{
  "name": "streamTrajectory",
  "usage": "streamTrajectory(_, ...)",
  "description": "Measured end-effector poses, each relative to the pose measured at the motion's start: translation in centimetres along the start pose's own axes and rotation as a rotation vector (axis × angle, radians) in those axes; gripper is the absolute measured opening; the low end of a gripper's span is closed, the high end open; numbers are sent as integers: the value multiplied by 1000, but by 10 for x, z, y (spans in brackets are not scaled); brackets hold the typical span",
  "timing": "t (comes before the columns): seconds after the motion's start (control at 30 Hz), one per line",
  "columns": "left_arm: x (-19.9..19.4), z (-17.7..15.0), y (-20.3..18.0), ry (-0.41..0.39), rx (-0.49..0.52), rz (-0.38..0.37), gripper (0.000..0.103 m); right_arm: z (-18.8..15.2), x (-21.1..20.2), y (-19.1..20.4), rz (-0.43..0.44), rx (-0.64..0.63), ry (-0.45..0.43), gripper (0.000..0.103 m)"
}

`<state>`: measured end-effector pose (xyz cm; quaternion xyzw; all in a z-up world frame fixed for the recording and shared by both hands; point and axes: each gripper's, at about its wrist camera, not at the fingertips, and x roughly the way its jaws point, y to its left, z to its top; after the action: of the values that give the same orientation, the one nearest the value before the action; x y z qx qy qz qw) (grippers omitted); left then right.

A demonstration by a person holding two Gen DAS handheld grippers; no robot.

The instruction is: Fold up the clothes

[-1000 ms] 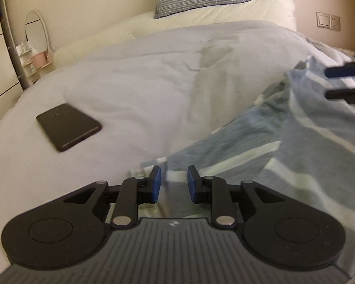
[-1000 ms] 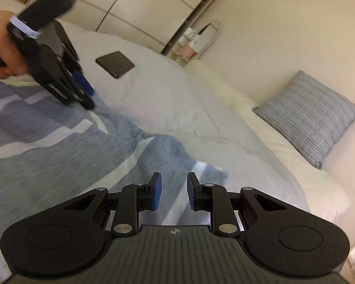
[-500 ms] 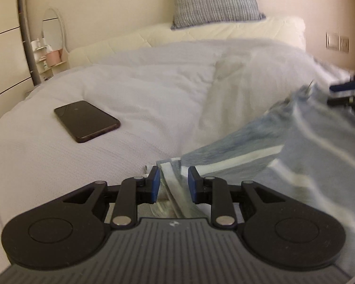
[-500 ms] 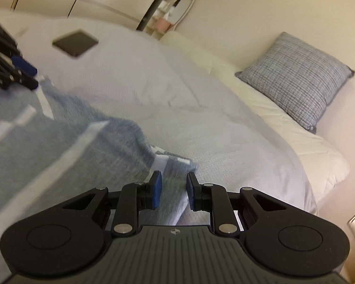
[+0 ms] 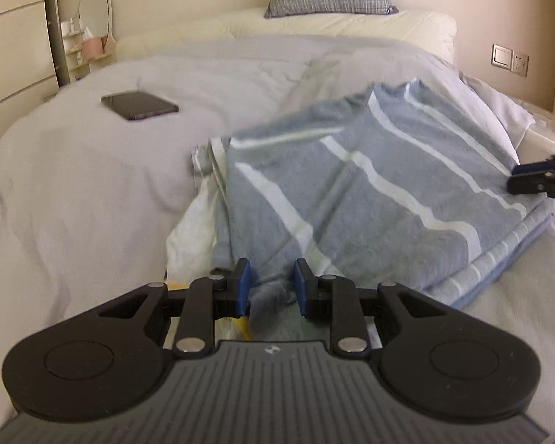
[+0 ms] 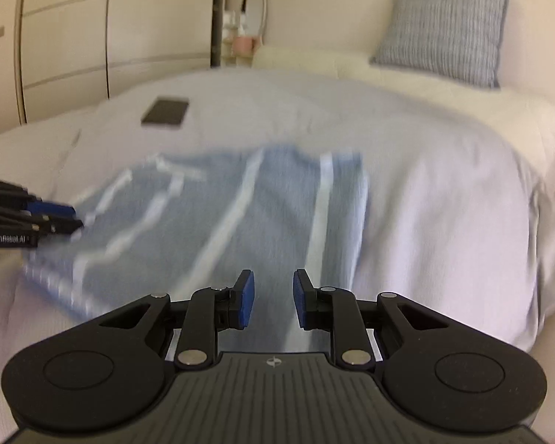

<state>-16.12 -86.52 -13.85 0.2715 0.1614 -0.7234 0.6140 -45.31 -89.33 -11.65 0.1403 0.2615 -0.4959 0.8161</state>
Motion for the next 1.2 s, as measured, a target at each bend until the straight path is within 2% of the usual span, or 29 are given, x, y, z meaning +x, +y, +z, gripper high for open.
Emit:
streamTrajectory(0.17, -24, -5, 4, -4, 13, 69, 24, -21, -22, -15, -43, 41, 25, 23)
streamTrajectory(0.23, -38, -11, 5, -23, 12, 92, 24, -27, -36, -18, -58, 54, 11, 23)
streamTrajectory(0.33, -66, -20, 7, -92, -3, 101, 24, -35, -61, -16, -58, 68, -33, 23)
streamTrajectory(0.43, -80, -21, 6, -143, -55, 66, 24, -39, -74, -10, -33, 84, -78, 26)
streamTrajectory(0.57, -65, -21, -14, -103, 9, 45, 24, -38, -67, 6, 24, 83, -106, 26)
streamTrajectory(0.67, -47, -26, -26, -44, 74, 46, 26, -37, -58, 26, 31, 3, -101, 26)
streamTrajectory(0.73, -43, -30, -24, -16, 57, 48, 28, -38, -53, 36, 13, -71, -87, 26)
streamTrajectory(0.8, -51, -31, -21, -27, 31, 56, 28, -42, -52, 35, -2, -83, -76, 26)
streamTrajectory(0.97, -62, -35, -23, -14, 5, 97, 28, -48, -59, 12, -30, 11, -56, 31)
streamTrajectory(1.0, -63, -35, -24, -5, -10, 110, 29, -48, -59, 9, -35, 30, -42, 33)
streamTrajectory(1.03, -66, -35, -25, 3, -31, 122, 31, -48, -60, 7, -39, 47, -29, 41)
streamTrajectory(1.1, -73, -36, -29, 12, -88, 143, 47, -47, -63, 8, -48, 67, -18, 54)
streamTrajectory(1.13, -77, -37, -33, 10, -109, 148, 53, -47, -66, 10, -47, 75, -17, 56)
streamTrajectory(1.17, -82, -37, -37, 5, -124, 152, 67, -47, -69, 12, -42, 82, -20, 57)
streamTrajectory(1.2, -87, -37, -42, 0, -140, 156, 80, -47, -72, 14, -41, 86, -21, 64)
